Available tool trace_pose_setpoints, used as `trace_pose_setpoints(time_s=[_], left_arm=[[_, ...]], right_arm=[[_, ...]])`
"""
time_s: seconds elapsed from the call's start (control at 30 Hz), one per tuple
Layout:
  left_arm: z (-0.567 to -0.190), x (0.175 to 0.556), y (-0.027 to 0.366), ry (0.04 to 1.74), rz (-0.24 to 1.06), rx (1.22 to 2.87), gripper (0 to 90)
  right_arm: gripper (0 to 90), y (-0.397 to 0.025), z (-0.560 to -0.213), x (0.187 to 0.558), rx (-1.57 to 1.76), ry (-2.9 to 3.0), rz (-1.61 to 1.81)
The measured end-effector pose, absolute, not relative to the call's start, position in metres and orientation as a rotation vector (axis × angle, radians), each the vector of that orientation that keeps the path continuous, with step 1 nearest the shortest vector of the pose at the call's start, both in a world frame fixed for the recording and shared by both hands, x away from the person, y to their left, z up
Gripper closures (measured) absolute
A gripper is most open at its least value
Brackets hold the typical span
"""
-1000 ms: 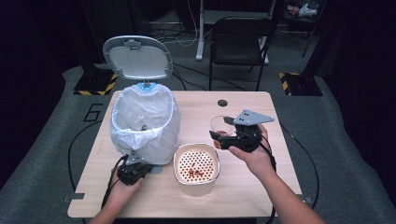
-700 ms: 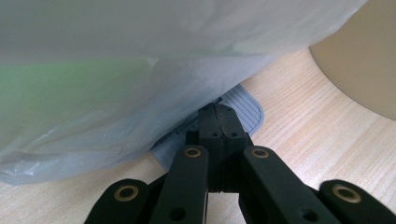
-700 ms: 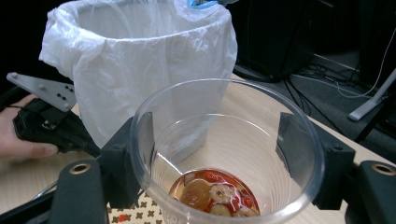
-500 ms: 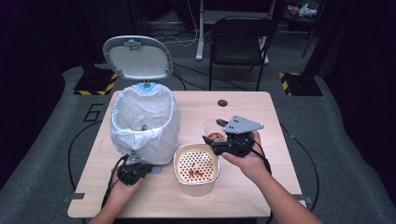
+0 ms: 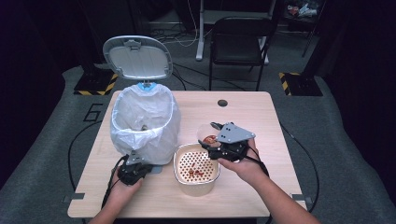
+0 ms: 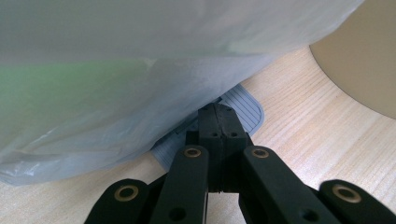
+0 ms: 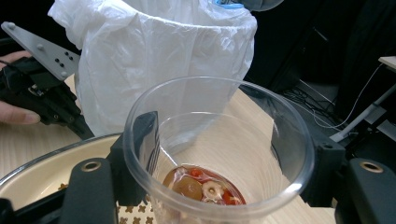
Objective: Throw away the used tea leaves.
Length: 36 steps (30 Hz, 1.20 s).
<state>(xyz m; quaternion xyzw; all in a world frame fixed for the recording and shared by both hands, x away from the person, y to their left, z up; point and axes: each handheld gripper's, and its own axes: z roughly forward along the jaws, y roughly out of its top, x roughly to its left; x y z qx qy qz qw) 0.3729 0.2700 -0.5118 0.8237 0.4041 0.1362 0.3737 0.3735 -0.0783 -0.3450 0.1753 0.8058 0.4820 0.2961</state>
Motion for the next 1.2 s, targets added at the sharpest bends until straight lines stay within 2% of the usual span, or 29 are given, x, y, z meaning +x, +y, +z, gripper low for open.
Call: trace_pose_setpoints(time_s=[1.2], left_arm=[[-0.511, 0.373, 0.270, 1.037, 0.350, 2.115, 90.0]], right_arm=[[32.8, -0.055, -0.357, 0.359, 0.116, 2.082, 0.855]])
